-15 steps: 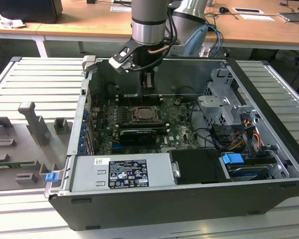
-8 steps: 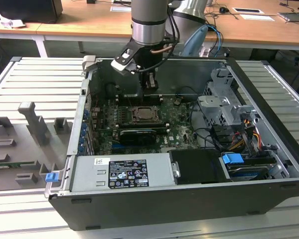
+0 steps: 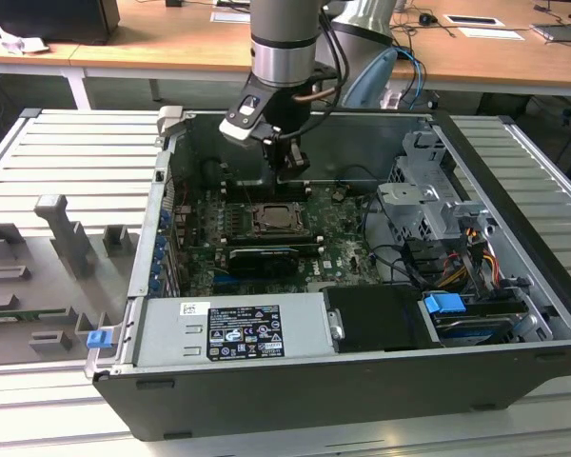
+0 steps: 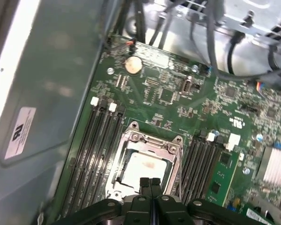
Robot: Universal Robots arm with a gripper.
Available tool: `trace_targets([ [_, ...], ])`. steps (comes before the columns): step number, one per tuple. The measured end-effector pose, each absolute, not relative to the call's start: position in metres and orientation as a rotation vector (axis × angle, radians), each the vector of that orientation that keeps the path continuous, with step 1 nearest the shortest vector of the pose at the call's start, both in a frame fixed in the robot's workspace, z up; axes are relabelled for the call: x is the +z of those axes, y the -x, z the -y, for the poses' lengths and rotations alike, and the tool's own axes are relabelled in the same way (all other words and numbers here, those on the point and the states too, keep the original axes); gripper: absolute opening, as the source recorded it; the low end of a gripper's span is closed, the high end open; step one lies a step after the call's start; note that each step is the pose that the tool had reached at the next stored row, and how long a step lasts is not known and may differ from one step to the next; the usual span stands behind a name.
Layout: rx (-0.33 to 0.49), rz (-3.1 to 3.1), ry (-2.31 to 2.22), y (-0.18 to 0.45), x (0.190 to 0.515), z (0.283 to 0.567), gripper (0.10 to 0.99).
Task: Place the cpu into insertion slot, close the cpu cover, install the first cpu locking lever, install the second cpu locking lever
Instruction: 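Install the first cpu locking lever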
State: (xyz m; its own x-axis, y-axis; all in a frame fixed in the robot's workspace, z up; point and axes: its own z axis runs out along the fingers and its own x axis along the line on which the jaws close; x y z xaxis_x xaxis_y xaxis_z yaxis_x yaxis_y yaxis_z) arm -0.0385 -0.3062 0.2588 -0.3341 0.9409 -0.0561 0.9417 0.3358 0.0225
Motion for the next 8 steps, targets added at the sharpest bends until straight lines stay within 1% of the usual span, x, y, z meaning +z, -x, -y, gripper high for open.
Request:
trace_targets([
  [8, -0.019, -2.635, -1.595, 0.0393, 0.2583, 0.3062, 0.106],
])
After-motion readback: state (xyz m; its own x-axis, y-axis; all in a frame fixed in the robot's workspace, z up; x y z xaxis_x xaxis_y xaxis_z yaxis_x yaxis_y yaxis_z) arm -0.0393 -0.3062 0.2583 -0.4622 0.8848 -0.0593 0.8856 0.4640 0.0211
